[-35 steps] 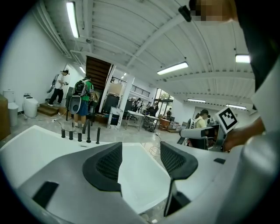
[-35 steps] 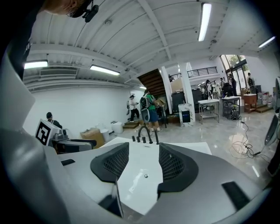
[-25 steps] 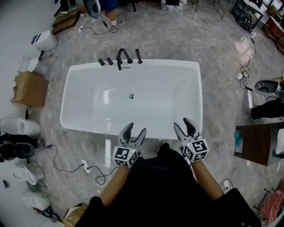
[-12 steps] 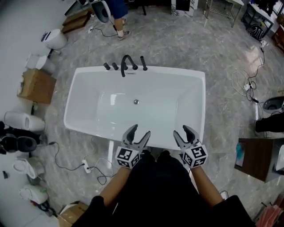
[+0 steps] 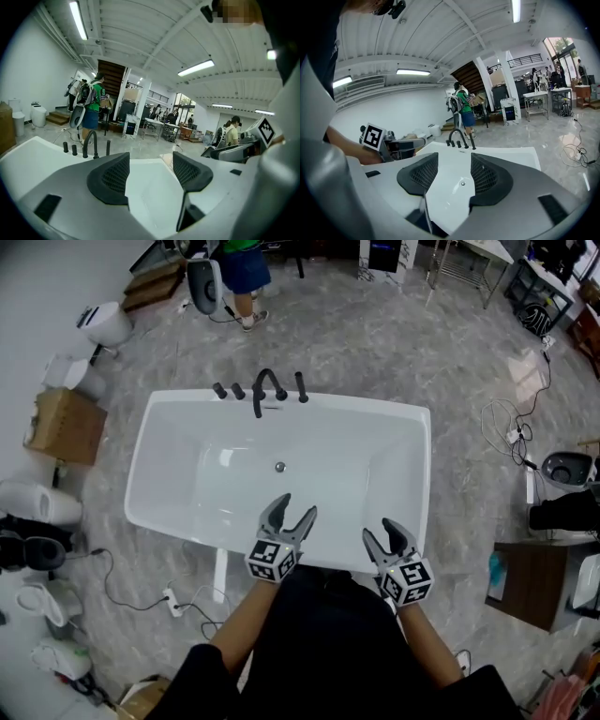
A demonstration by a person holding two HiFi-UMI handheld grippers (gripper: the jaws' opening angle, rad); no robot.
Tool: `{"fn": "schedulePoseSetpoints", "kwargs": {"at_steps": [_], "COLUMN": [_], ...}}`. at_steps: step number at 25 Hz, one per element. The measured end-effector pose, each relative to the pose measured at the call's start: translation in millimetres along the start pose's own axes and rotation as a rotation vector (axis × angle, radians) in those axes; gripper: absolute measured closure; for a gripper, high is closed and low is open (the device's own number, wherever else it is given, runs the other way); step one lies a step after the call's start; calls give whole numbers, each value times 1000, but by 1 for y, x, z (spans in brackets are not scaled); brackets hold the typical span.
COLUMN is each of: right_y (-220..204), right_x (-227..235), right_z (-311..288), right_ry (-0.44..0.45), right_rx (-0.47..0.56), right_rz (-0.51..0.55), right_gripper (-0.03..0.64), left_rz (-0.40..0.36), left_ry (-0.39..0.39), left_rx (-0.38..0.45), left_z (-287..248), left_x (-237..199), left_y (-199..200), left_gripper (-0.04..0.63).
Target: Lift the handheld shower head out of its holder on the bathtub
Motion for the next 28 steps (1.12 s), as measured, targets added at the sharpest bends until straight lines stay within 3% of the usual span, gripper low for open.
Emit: {"fn": "schedulePoseSetpoints", "kwargs": {"at_steps": [6, 22, 28], "right_y": [9, 1, -4], "right_x": [6, 12, 17], "right_z": [-27, -130, -162], "right_ry": [-33, -47, -31], "right_rx": [-3, -75, -98], "right_rz": [-73, -67, -53], "right_gripper": [417, 417, 417], "left_rz": [14, 16, 73], "left_ry": [1, -22, 11], "left_rx": [-3, -44, -31], "left_z": [-40, -187, -227], "left_x": [-47, -158, -198], "left_y": [7, 2, -3], "left_gripper": [330, 330, 330]}}
Point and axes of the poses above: the fingertips, and each gripper's own axes: z backward along the fingers, x to its right, y out of its top, the point moved 3 cm from there along z, backward along the fingers, and after that the axes turned 4 degrees about -x, right-handed, at the moved point
